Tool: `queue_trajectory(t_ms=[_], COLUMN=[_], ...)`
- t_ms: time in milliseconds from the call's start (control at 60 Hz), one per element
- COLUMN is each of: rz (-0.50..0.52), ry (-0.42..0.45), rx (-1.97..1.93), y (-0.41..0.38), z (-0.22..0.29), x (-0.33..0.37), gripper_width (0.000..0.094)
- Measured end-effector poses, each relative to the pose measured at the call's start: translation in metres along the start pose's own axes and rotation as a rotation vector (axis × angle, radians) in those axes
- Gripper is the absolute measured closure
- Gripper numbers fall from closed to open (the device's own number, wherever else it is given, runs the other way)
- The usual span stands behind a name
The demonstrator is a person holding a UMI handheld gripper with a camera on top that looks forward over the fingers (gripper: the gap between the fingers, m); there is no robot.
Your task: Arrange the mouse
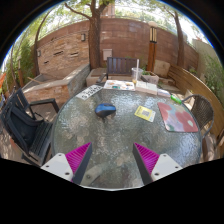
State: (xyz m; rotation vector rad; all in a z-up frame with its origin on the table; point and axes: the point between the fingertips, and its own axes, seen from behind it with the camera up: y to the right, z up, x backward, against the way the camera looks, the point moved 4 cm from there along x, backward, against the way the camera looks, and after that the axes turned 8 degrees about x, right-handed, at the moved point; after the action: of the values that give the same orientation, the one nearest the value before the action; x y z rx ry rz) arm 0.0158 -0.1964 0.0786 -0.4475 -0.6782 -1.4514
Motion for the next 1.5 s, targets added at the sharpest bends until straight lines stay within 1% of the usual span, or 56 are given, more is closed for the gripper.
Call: queue_trajectory(t_ms=[117, 133, 150, 233, 350, 583, 633, 683, 750, 767, 800, 900, 967, 1017, 1033, 1083, 1167, 1250, 1300, 1333, 1383, 1417, 1467, 1500], rz=[0.01, 0.015, 0.015, 0.012, 0.007, -0.022, -0.023, -0.037, -0.044, -0.042, -0.041, -0.039, -0.033, -0.014, -0.009, 0.008, 0.038, 0.061, 0.048, 0.037, 0.001, -0.022, -0.074, -0.111], ry=[0.028, 0.029, 0.032, 0.02, 0.015, -0.005, -0.004, -0.014, -0.019, -0.018, -0.017, -0.026, -0.029, -0.001, 0.013, 0.058, 0.182, 0.307, 0.371, 0.399, 0.427, 0.425, 0.4, 0.355], rx=[-0.002, -0.007, -0.012, -0.029, -0.042, -0.033, -0.031, -0.027, -0.03, -0.032, -0.031, -0.012, -0.022, -0.038, -0.04, -0.031, -0.035, -0.07, -0.088, -0.095, -0.114, -0.12, -0.117, -0.104], y=[-0.03, -0.027, -0.03, -0.044, -0.045, -0.039, -0.04, -0.038, -0.037, -0.037, -0.037, -0.037, -0.036, -0.035, -0.034, -0.03, -0.014, 0.018, 0.052, 0.079, 0.126, 0.157, 0.207, 0.24], z=[0.016, 0.034, 0.036, 0.049, 0.082, 0.115, 0.12, 0.122, 0.124, 0.125, 0.126, 0.127, 0.128, 0.136, 0.14, 0.159, 0.202, 0.248, 0.27, 0.277, 0.274, 0.267, 0.243, 0.22], x=[-0.069, -0.082, -0.091, -0.134, -0.165, -0.214, -0.221, -0.227, -0.232, -0.233, -0.233, -0.233, -0.23, -0.221, -0.216, -0.201, -0.157, -0.106, -0.078, -0.066, -0.054, -0.053, -0.061, -0.075], gripper_width=[0.0102, 0.0099, 0.0101, 0.0099, 0.0101, 0.0119, 0.0159, 0.0229, 0.0376, 0.0437, 0.0439, 0.052, 0.0557, 0.0557, 0.0573, 0.0574, 0.0574, 0.0575, 0.0575, 0.0575, 0.0576, 0.0576, 0.0578, 0.0578])
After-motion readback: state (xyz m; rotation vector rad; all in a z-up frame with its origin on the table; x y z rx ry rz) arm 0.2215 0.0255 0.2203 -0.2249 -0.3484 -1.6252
